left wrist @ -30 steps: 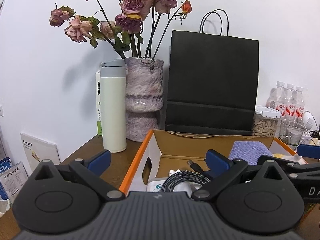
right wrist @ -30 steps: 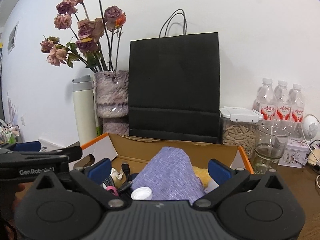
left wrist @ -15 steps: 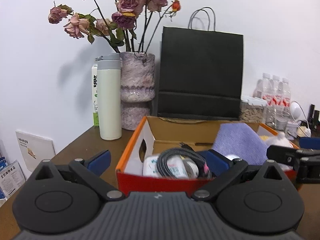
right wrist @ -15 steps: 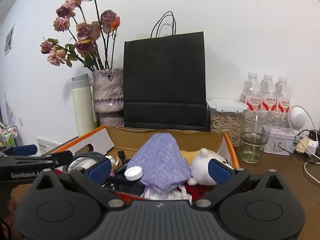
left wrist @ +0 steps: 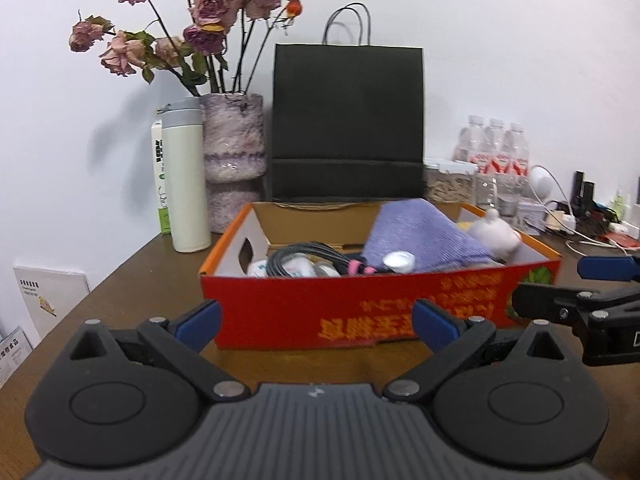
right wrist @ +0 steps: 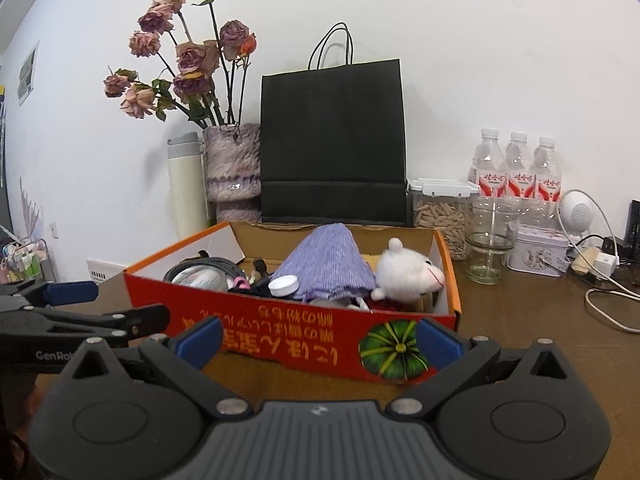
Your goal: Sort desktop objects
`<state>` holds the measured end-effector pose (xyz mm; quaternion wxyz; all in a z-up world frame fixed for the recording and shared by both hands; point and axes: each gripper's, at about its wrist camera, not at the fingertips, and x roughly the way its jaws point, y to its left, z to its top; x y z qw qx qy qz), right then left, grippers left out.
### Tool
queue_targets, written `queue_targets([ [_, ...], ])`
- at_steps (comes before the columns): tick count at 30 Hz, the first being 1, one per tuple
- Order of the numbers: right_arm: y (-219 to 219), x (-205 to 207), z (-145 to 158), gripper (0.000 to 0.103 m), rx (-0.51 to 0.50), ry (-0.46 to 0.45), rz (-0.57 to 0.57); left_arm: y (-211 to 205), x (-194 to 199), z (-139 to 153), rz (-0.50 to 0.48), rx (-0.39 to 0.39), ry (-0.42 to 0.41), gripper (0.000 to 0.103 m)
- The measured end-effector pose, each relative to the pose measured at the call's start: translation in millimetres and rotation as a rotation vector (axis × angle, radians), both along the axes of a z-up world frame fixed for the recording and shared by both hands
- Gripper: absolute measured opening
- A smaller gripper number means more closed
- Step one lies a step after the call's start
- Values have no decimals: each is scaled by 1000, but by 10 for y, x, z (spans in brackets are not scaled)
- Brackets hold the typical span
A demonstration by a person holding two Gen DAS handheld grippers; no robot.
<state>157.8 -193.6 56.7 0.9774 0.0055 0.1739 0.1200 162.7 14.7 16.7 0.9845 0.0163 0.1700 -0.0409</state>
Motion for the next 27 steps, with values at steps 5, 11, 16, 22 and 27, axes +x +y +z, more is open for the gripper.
queue_targets([
  [5, -6, -178, -30, 103, -2, 4, 6, -85, -176, -38, -38, 1, 12, 103],
  [11, 6, -337, -44, 103, 2, -2, 18, -130, -297, -59, -34, -6, 27, 103],
  [16, 17, -397, -81, 103, 8, 3, 27, -128, -344, -78, -25, -5, 42, 103],
  [22, 29, -400, -95, 103, 8, 7, 27, -132, -354, -99, -22, 1, 39, 103],
  [27, 27, -399, -105, 103, 7, 6, 25, -140, -344, -100, -22, 3, 45, 103],
])
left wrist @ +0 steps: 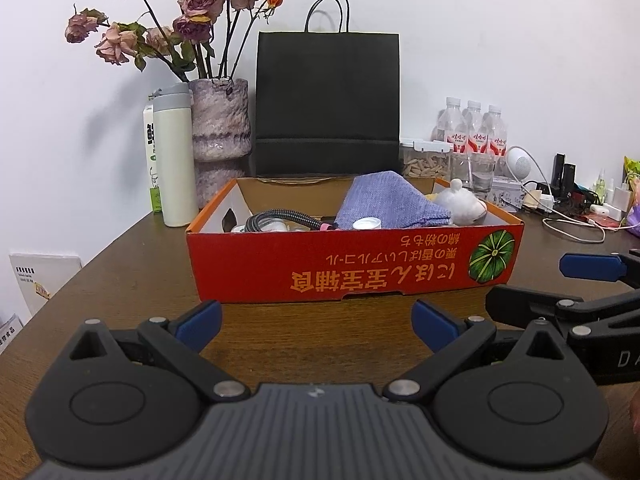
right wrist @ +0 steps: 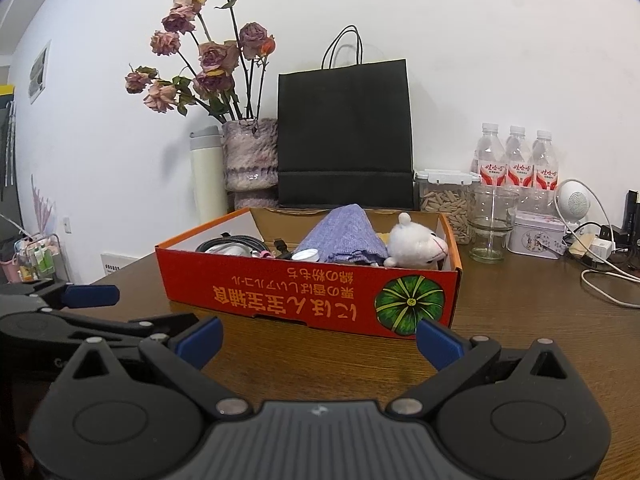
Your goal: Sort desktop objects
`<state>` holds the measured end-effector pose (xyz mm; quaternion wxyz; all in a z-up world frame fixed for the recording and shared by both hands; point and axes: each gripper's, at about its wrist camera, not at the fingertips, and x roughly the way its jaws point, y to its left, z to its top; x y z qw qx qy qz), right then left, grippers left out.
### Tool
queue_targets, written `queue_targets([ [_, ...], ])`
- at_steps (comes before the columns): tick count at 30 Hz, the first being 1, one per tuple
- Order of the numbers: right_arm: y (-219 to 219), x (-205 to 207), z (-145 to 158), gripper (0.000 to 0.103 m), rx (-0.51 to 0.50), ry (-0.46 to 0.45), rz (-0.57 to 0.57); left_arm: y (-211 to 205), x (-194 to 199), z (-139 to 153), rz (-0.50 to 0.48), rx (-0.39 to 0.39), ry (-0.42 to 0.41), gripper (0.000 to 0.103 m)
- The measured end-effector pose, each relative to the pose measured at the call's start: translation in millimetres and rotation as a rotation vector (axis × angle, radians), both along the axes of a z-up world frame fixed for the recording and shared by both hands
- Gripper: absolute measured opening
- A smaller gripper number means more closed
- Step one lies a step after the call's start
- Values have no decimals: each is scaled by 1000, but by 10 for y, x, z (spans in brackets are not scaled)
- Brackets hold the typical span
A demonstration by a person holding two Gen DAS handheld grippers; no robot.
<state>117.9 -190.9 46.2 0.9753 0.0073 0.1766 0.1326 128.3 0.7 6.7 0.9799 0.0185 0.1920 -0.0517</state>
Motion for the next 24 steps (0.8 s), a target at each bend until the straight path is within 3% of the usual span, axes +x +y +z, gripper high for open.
queue_targets([
  [24, -5, 15, -23, 103, -4, 0, -3, -1, 4, -4, 11, 4, 3, 103],
])
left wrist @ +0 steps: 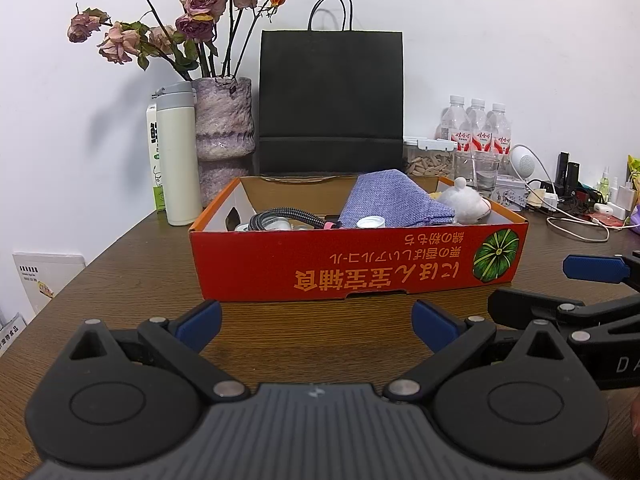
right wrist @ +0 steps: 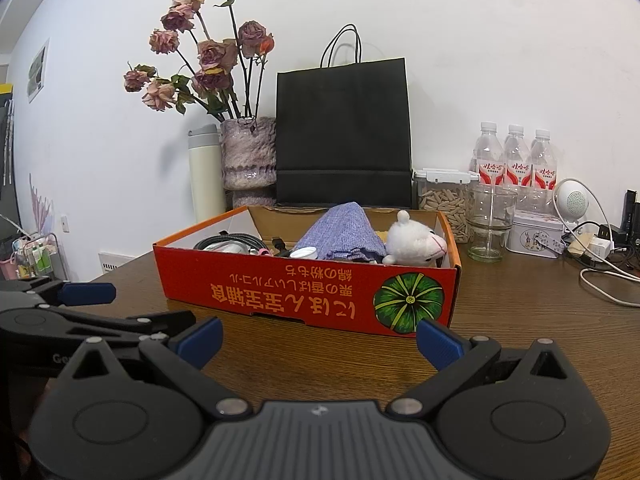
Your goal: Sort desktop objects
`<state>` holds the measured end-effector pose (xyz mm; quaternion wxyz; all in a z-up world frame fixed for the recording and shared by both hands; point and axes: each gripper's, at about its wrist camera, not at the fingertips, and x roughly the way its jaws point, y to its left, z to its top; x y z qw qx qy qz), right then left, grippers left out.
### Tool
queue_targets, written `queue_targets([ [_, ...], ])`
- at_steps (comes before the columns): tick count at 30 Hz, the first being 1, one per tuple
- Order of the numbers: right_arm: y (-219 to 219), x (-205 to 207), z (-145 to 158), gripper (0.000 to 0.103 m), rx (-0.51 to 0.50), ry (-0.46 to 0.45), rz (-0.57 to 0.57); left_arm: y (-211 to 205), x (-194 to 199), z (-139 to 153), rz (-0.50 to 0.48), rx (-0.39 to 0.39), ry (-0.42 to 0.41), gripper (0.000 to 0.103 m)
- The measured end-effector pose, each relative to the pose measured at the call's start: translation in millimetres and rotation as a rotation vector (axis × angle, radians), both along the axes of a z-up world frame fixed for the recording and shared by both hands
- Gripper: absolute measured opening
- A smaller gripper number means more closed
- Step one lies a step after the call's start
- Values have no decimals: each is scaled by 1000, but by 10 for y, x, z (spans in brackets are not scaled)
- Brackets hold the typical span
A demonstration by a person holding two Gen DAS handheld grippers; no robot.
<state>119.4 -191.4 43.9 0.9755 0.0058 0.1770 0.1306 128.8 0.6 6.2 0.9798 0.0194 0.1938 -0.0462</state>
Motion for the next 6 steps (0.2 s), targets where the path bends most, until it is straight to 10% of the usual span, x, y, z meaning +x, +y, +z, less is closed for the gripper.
queue_targets([
  [6, -3, -1, -1, 103, 0, 0, -2, -7, 4, -2, 4, 5, -6, 103],
])
